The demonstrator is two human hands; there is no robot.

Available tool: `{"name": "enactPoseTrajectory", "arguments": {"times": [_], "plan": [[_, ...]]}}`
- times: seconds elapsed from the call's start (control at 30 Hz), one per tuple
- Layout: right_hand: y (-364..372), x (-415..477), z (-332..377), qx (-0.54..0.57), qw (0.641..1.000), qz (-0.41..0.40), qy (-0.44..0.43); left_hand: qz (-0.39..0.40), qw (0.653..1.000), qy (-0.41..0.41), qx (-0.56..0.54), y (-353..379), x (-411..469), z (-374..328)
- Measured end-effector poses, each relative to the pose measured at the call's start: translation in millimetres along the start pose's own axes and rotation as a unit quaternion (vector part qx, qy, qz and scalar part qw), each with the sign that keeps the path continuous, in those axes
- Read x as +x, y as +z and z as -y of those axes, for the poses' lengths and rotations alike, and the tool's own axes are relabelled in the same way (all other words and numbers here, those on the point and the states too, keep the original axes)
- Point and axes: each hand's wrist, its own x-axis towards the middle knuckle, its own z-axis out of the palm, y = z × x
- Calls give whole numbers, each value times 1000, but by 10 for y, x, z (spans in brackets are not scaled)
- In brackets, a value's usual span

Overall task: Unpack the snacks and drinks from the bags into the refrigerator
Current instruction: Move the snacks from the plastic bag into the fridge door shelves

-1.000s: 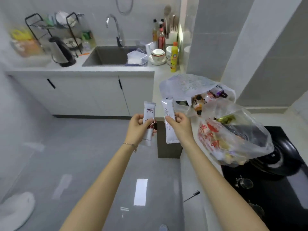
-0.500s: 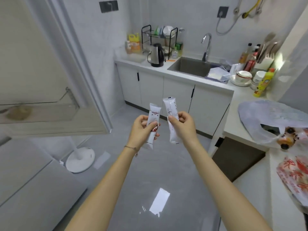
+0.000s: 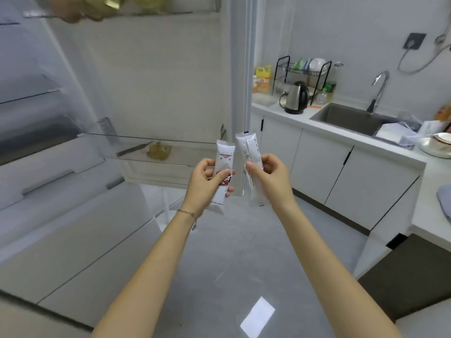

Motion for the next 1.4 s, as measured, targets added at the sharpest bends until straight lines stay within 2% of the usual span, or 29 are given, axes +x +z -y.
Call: {"name": "enactPoseTrajectory", "arguments": {"times": [0.4, 0.67, 0.83, 1.0, 1.17, 1.3, 1.4], "plan": [[1152, 505, 512, -15, 991, 116, -64, -105, 992, 73, 1, -1258, 308, -593], [1667, 1097, 692, -10, 987, 148, -69, -133, 982, 123, 58, -1649, 816, -979], [1957, 1350, 733, 7, 986, 149, -69, -146, 976, 155, 55, -1898, 1136, -1069], [2229, 1545, 753, 12, 987, 142, -68, -122, 972, 181, 90, -2226, 1497, -1110], [2509, 1640, 727, 13, 993, 102, -63, -86, 978, 166, 97, -2503, 1837, -1094], [2680, 1667, 718, 8, 996, 61, -64, -29, 983, 160, 87, -2673, 2029, -1071], [2744, 1645, 717, -11, 996, 49, -72, 17, 980, 160, 121, -2785, 2139, -1051]]}}
